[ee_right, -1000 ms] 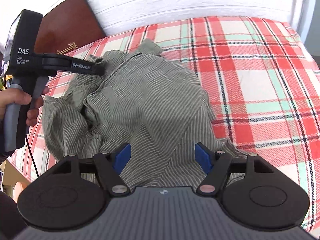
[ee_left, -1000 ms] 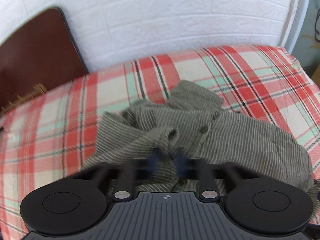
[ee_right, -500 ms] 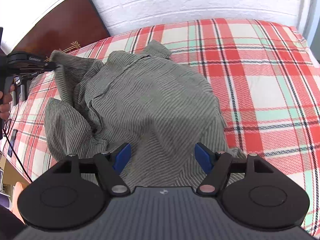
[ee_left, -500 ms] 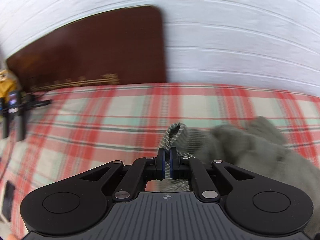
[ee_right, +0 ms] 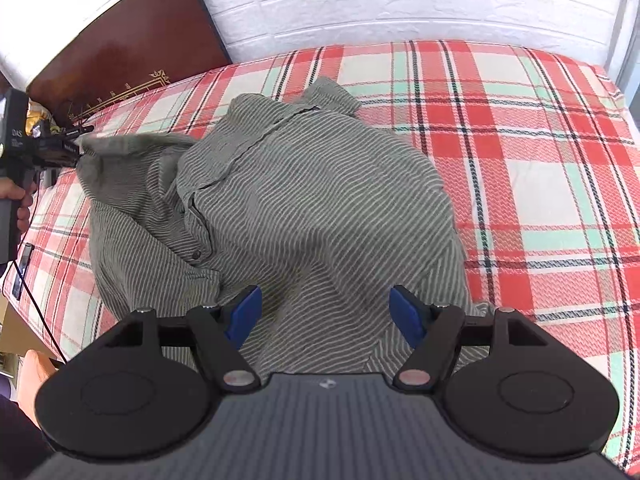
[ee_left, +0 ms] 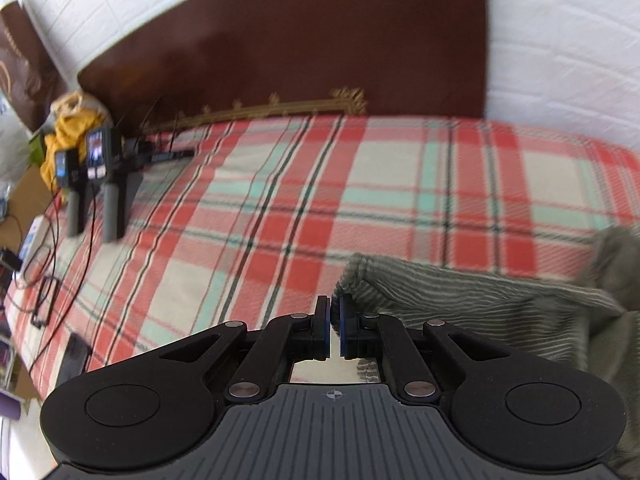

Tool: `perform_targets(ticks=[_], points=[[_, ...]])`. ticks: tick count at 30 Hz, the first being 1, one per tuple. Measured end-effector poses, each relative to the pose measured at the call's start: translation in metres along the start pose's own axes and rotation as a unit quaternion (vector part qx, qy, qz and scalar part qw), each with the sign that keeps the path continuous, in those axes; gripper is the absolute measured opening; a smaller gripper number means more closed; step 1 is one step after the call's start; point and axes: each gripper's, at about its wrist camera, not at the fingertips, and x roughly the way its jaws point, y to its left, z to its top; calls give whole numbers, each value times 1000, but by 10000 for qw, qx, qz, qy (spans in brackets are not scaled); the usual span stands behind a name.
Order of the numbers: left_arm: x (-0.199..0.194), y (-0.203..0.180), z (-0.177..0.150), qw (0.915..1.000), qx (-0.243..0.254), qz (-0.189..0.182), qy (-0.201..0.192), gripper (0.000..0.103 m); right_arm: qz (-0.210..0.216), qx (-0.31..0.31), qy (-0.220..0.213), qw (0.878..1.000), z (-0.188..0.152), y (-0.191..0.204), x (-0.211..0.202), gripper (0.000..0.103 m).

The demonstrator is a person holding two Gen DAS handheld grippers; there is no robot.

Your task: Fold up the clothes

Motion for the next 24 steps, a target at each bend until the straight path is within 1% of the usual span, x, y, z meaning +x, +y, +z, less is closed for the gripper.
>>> perform_targets(ticks=[4,6,7,8,9,11,13,14,15,16,17,18,20,21,24], points=[[24,15,-5,9992,-102,314,237,0,-104,61,-8,9999,-1,-5,-3,74],[32,24,-9,9986,-187,333,372,1,-151,96,-7,9998,-1,-8,-4,74],[36,28,-11,9982,-233,325,438,3,-170,111,-4,9998,-1,-8,-4,74],[36,31,-13,9981,-266,274,474,24,-187,127,-4,9997,-1,-9,-4,74],[33,33,-15,9983,-286,181,482,28,-200,155,-13,9997,0,-11,-5,74],[20,33,-17,9990,-224,0,395,31,-217,210,-40,9995,1,-14,-5,74],[2,30,-16,9994,-84,-208,247,41,-231,233,-105,9994,4,-17,-7,74],[-9,27,-15,9994,-4,-322,151,51,-238,245,-140,9993,7,-20,-8,74],[-21,22,-14,9990,78,-430,39,56,-244,257,-175,9992,9,-22,-9,74],[-33,17,-13,9984,162,-531,-86,57,-251,269,-210,9991,11,-24,-9,74],[-45,13,-12,9975,246,-633,-212,63,-257,281,-245,9990,14,-27,-10,74],[-56,8,-12,9963,306,-732,-317,73,-261,296,-271,9989,16,-29,-10,74],[-77,-4,-15,9936,384,-955,-469,82,-260,321,-313,9987,20,-35,-9,74],[-86,-12,-16,9920,430,-1071,-518,84,-258,340,-331,9985,22,-38,-9,74],[-109,-37,-23,9865,586,-1422,-570,86,-224,451,-354,9981,24,-50,-7,74]])
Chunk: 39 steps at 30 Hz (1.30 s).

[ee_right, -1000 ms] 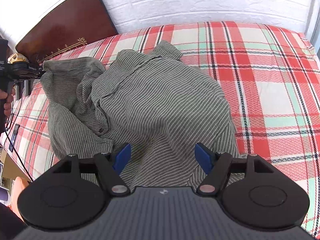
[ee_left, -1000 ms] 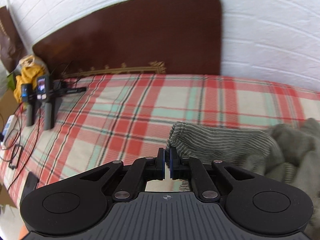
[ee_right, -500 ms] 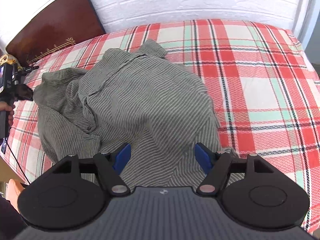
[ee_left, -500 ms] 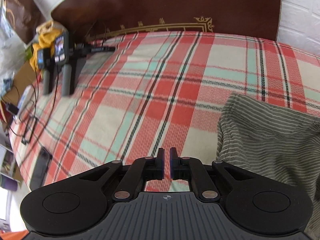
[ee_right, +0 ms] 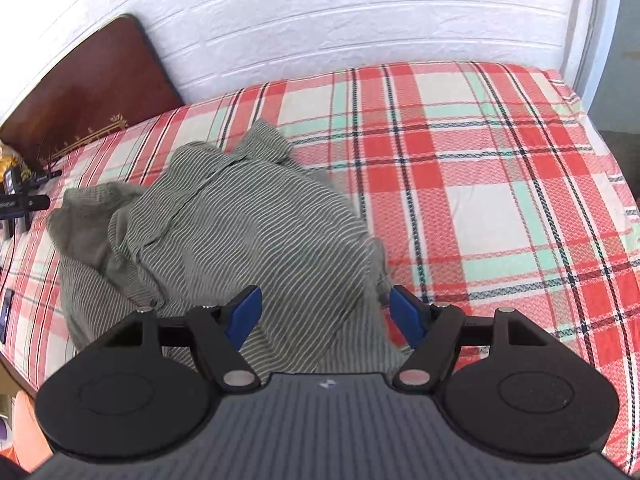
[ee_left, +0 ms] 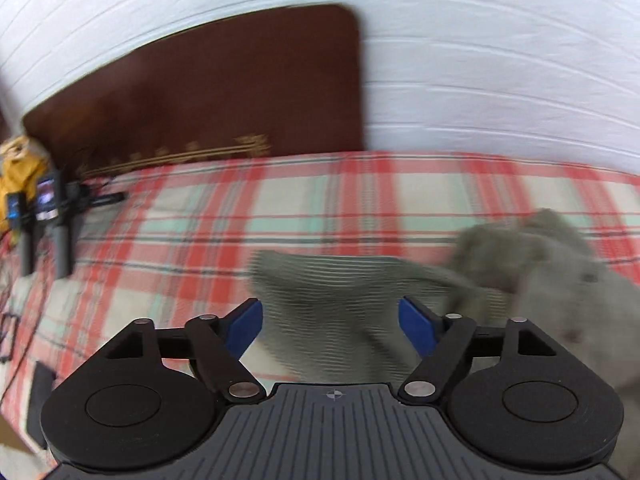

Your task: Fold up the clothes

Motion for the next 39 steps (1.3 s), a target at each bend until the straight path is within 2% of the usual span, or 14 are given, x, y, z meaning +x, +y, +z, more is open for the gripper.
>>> perform_targets(ticks=[6,13,14,16,18,20,21,23,25,26,27,31,35,39], points=[[2,-69,-14,9979,347,-506,213,87,154,338,38,9993,9,-24,13,74],[28,-118,-38,9933,848,-420,657,86,541,656,209,9962,24,-36,49,74],[30,-119,-40,9933,831,-411,697,86,594,692,272,9955,24,-37,55,71],[31,-119,-44,9934,781,-403,734,86,732,787,401,9934,23,-40,61,54],[33,-119,-47,9935,739,-396,769,86,889,846,431,9915,21,-40,59,30],[37,-120,-48,9935,712,-394,802,86,988,788,420,9911,20,-38,54,12],[40,-120,-48,9934,690,-394,828,86,1013,721,418,9914,20,-36,51,7],[46,-122,-47,9931,660,-397,885,85,1039,593,322,9923,20,-32,41,5],[51,-125,-46,9915,649,-564,981,66,1049,510,205,9930,21,-31,29,4],[52,-127,-45,9902,645,-673,1035,30,1053,470,146,9932,21,-30,23,3],[54,-128,-45,9888,640,-780,1102,9,1058,430,87,9934,21,-29,18,3],[46,-141,-48,9862,851,-936,1064,1,1044,358,-139,9938,21,-29,-4,3],[20,-144,-52,9858,929,-1111,848,0,1123,330,-245,9928,16,-32,-25,3],[-3,-134,-61,9868,870,-1132,767,0,1314,145,-113,9912,1,-25,-41,3]])
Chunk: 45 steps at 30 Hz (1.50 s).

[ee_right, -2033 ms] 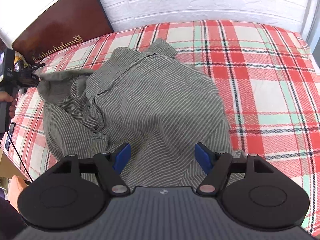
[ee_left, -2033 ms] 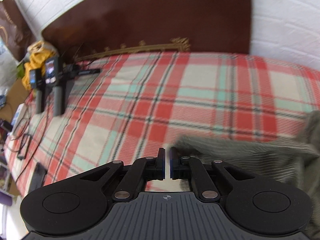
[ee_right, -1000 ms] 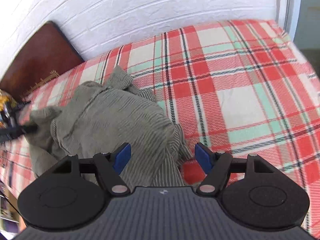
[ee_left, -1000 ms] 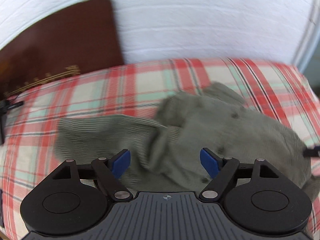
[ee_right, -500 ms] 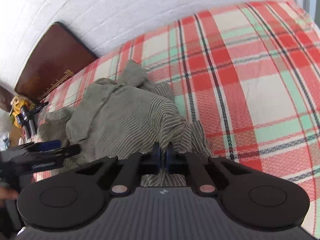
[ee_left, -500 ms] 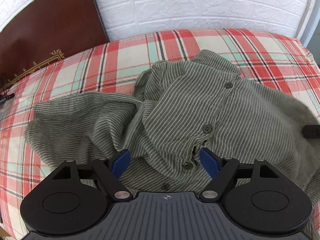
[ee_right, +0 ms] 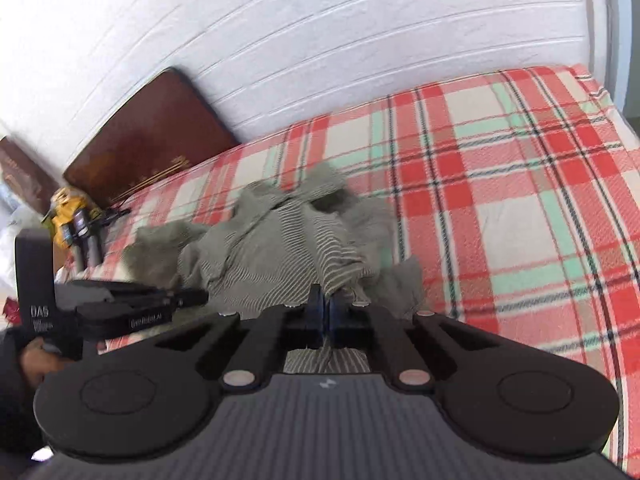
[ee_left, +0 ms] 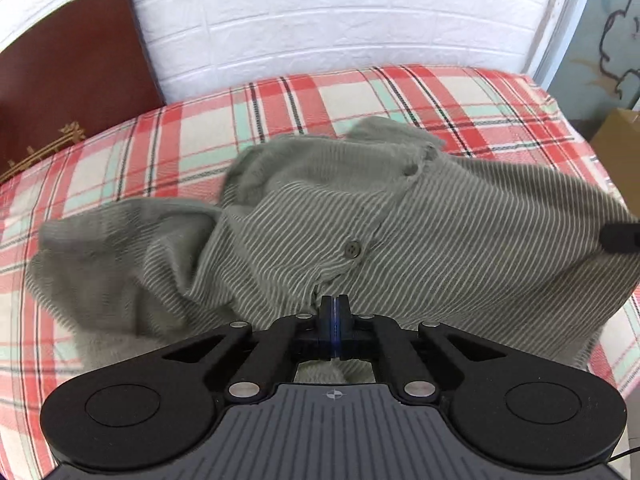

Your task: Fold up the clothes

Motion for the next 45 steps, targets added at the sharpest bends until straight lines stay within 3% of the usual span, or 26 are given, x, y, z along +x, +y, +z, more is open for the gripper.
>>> perform_targets(ticks=[9,14,15,16,17,19,21,22,23,28,30,31,35,40,45], points=[[0,24,-43,9985,-206,201,471,0,98,-312,968,9948,-52,18,24,3],[8,24,-49,9979,-163,172,607,0,-12,-308,1491,9883,-81,15,51,3],[8,22,-47,9980,-115,152,604,5,-13,-276,1492,9884,-83,14,51,3],[6,19,-44,9983,-37,129,574,11,-12,-243,1483,9886,-84,14,51,5],[5,16,-39,9986,69,107,516,24,17,-205,1387,9901,-81,14,47,6],[0,7,-27,9989,298,74,357,27,85,-112,1159,9932,-74,14,36,15],[-3,-2,-11,9984,525,-3,199,35,72,9,803,9967,-63,11,20,49],[-4,-8,-3,9979,639,-42,119,40,37,65,608,9981,-57,10,12,57],[-4,-14,5,9971,753,-74,37,51,-13,106,441,9990,-52,8,5,59],[10,-54,46,9913,1263,-343,-170,57,-245,423,-93,9988,-32,-10,-15,58],[23,-63,62,9896,1372,-393,-181,72,-303,530,-113,9981,-31,-15,-15,58],[32,-63,69,9895,1381,-403,-158,74,-313,580,-111,9978,-32,-18,-15,58],[70,-66,87,9890,1316,-641,213,75,-400,728,-54,9965,-35,-25,-11,58],[111,-72,93,9869,1424,-458,600,76,-425,940,-48,9947,-37,-34,-5,58],[126,-75,93,9848,1423,-570,815,74,-449,1002,15,9939,-38,-35,1,58]])
